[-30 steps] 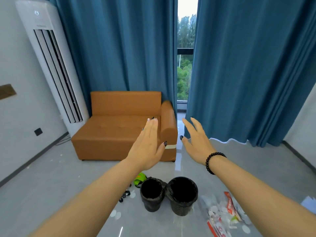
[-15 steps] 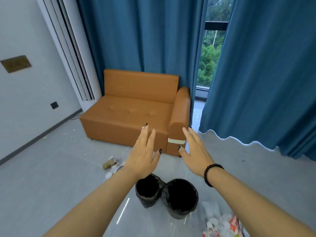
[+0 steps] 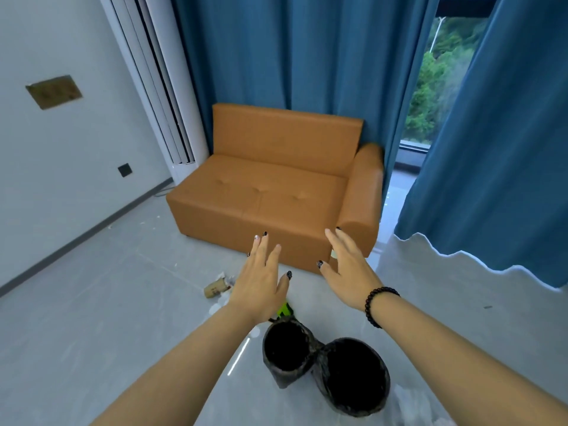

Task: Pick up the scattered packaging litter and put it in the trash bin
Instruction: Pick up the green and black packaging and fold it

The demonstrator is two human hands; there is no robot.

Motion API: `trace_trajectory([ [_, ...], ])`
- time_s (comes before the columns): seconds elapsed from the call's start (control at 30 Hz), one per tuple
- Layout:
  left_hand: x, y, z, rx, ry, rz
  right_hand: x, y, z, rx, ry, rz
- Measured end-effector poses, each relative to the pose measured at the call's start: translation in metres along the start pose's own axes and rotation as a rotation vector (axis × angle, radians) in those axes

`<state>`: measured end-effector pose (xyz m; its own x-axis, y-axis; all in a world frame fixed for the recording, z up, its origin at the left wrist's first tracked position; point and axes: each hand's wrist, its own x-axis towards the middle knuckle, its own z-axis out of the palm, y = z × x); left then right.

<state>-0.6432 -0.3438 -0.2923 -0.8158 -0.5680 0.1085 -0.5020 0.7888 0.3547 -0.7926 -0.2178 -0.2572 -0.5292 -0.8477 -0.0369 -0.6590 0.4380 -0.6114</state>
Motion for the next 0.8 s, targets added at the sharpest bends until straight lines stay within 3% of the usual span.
trace_trajectory([
  [0.5, 0.126, -0.099, 0.007, -0.043, -0.101, -0.119, 0.189, -0.004, 0.051, 0.032, -0.185, 0.012],
  [0.8, 0.167, -0.155, 0.017, -0.182, -0.151, -0.396, 0.273, -0.015, 0.119, 0.042, -0.373, 0.0],
])
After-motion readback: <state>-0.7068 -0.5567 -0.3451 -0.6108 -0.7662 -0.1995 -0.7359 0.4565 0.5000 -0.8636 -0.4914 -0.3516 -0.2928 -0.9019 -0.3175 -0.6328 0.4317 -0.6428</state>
